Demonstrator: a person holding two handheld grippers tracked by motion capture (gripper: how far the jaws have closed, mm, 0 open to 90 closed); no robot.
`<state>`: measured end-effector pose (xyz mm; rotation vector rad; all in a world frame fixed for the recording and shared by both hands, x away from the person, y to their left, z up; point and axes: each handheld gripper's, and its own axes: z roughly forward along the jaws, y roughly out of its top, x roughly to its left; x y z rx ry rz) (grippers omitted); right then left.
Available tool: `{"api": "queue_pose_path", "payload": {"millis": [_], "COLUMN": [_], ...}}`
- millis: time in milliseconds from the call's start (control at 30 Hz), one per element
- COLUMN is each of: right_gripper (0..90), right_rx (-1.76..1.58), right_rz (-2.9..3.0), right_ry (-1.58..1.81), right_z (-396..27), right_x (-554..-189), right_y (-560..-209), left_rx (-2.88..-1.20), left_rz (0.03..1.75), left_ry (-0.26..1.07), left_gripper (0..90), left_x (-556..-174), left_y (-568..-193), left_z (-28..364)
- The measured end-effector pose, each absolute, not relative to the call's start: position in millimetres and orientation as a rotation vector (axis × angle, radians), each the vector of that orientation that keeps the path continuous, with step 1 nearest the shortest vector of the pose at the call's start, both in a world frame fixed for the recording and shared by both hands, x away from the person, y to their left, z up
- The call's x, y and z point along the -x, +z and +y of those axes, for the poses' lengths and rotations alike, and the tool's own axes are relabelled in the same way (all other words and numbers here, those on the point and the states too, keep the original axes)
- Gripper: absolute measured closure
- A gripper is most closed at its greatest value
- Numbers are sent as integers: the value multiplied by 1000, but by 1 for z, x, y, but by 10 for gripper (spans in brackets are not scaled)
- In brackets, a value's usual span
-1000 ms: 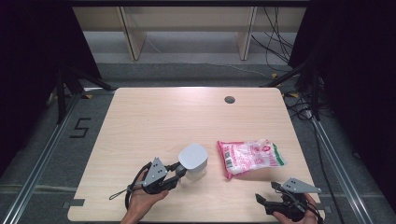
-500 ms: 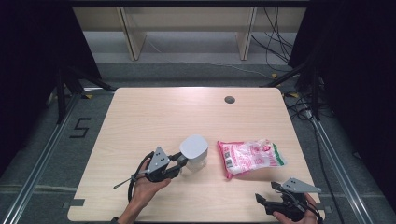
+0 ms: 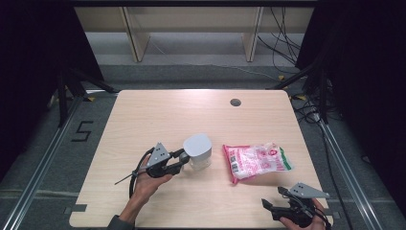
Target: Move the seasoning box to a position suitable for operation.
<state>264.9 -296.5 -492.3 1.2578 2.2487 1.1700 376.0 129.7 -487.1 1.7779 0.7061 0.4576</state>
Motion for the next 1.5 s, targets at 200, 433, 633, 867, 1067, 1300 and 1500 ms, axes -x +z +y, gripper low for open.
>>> {"api": "queue_pose_path", "payload": {"millis": [200, 433, 633, 867, 1067, 1300, 1500], "right_gripper": [215, 215, 215, 216, 216, 215, 215], "right_rx": [-1252, -1251, -1254, -1259, -1291, -1278, -1283], "right_rz": [2250, 2249, 2249, 2250, 2247, 2244, 2245], "right_ry": [1170, 1169, 1168, 1165, 1188, 1185, 1188], "right_z": [-297, -297, -297, -297, -295, -296, -296], "right_x": [-265, -265, -265, -265, -265, -266, -266], "right_y": [-493, -493, -493, -493, -493, -494, -494], "left_rx": [-1822, -1836, -1809, -1806, -1807, -1802, -1782], "left_rz": [713, 798, 857, 848, 850, 863, 878], "left_ry": [486, 542, 608, 638, 637, 607, 571], "left_gripper": [614, 672, 689, 713, 714, 707, 677], "left_x": [-378, -381, -387, -390, -389, -386, -386], "left_y": [-490, -498, -500, -502, -502, -501, -502], "left_z": [134, 143, 147, 149, 148, 142, 143]}}
